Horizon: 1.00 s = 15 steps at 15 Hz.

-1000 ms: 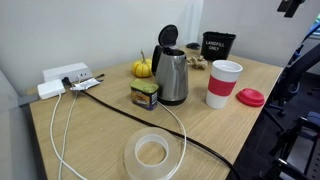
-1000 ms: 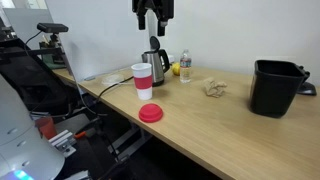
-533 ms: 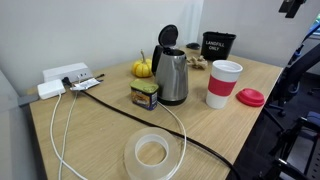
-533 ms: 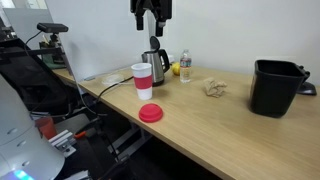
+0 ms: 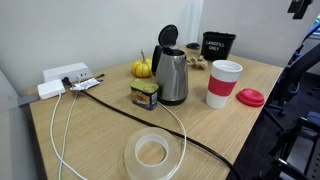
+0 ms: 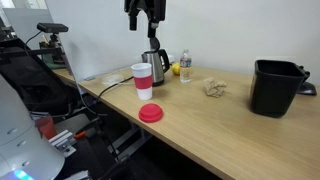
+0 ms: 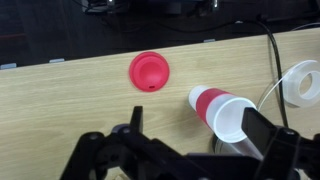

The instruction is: Cover the cup with the pink cover

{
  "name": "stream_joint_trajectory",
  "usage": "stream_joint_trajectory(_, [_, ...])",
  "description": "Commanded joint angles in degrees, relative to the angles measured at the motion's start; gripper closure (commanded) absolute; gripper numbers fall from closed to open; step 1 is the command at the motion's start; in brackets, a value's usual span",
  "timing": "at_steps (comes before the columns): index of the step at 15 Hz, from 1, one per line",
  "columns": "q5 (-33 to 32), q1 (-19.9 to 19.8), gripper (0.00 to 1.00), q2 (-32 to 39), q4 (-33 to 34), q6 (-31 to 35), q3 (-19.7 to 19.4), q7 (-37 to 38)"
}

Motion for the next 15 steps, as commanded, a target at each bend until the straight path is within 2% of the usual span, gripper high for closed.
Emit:
stream_joint_trajectory(1, [0.61,-1.40,0.00,0.19,0.25,-0.54,1.21,-0.58])
stream_joint_trajectory(6, [0.62,-1.41,0.00,0.21,0.31,-0.70,1.21,-0.58])
stream_joint_trajectory(11, [-1.64,-2.64,0.00,-0.25,-0.21,1.28,2.98,3.50])
stream_joint_trajectory(15, [-2.26,-2.71,0.00,0.05,0.35,-0.37,3.31,4.27])
